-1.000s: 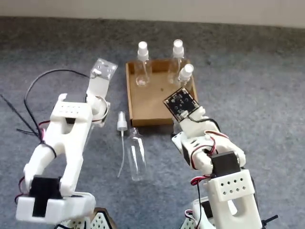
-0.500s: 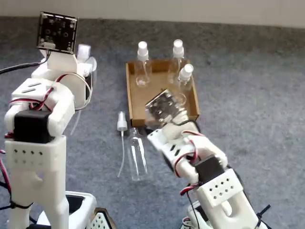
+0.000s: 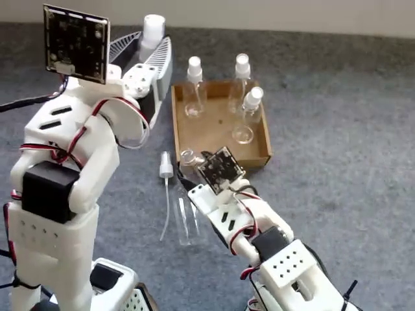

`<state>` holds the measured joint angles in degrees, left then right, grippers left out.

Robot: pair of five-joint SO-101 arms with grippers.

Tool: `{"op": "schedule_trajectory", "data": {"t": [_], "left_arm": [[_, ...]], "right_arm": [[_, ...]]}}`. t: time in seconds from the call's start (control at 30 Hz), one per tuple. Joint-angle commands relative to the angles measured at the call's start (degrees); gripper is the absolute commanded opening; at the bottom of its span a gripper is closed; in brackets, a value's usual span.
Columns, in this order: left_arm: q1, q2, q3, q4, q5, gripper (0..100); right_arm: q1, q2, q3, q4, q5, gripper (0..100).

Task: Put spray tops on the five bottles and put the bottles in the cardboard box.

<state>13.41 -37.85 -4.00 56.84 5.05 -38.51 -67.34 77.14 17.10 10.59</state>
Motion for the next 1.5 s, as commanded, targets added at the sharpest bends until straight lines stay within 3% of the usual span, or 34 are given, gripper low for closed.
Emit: {"op": "schedule_trajectory", "data": {"t": [0.0, 0.2, 0.43, 0.53, 0.83, 1.03, 1.47], "left_arm": [[5.67, -1.19, 1.01, -5.98, 0.7, 1], [11.74, -1.27, 5.85, -11.43, 0.7, 1], [15.69, -1.63, 10.07, -11.87, 0.79, 1], [16.48, -1.36, 10.42, -11.87, 4.04, 1], [14.2, -1.27, 10.42, -12.04, 5.45, 1], [13.76, 0.84, 12.44, -17.76, 5.36, 1], [11.03, 3.56, 12.97, -17.67, 5.54, 1]], "right_arm": [[-0.4, -8.57, 0.84, 2.95, -0.53, 0.3], [-0.4, -18.59, 2.68, 9.27, -3.08, 0.3], [-0.31, -20.44, 2.59, 10.07, -3.34, 0.3], [-0.31, -20.53, 2.59, 11.65, -3.34, 0.3], [-0.4, -20.53, 2.59, 11.74, -3.34, 0.3], [-0.13, -20.62, 2.59, 11.74, -3.34, 0.3], [-0.04, -20.62, 2.59, 11.74, -3.34, 0.3]]}}
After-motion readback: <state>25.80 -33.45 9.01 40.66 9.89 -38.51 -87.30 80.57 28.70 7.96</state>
